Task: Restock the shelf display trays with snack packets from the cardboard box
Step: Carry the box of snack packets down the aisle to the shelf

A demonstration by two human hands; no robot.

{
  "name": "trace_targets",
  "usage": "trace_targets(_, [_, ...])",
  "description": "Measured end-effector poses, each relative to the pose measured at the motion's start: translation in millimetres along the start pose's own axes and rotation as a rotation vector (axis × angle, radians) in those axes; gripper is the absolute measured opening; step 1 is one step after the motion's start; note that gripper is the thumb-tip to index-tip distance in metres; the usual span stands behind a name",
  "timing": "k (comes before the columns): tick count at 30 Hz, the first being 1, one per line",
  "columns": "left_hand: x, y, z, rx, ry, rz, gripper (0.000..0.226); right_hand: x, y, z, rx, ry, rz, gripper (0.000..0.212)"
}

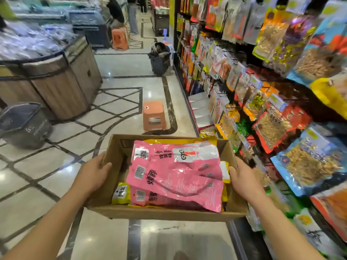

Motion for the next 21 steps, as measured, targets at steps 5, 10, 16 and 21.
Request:
trace_targets(5, [-75, -2, 12, 0.059, -0.073, 0.053, 0.036, -100, 2, -40, 0.051, -0.039, -0.019, 0.014])
trace_targets(10, [-160, -9, 11, 0.085, -0.105, 0.068, 0.041, -187, 21, -78, 0.059, -0.057, -0.045, 0.004])
trace_targets(16, [-288, -26, 4, 0.067, 0.006, 0.064, 0.03, -287, 59, -126, 0.038, -0.049, -0.014, 0.024])
trace_targets(21, [-400, -51, 3, 0.047, 0.032, 0.058, 0.027, -362, 83, -176, 0.049, -0.01, 0.017, 0.025])
Point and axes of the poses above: each hand's wrist, its own x-axis away from the middle knuckle, its own y-axis out of the palm, z = x × y, the point moved 1 cm from there along -x, towards the middle knuckle, and after that the axes turned 1 degree about y, right-handed, at the moved point
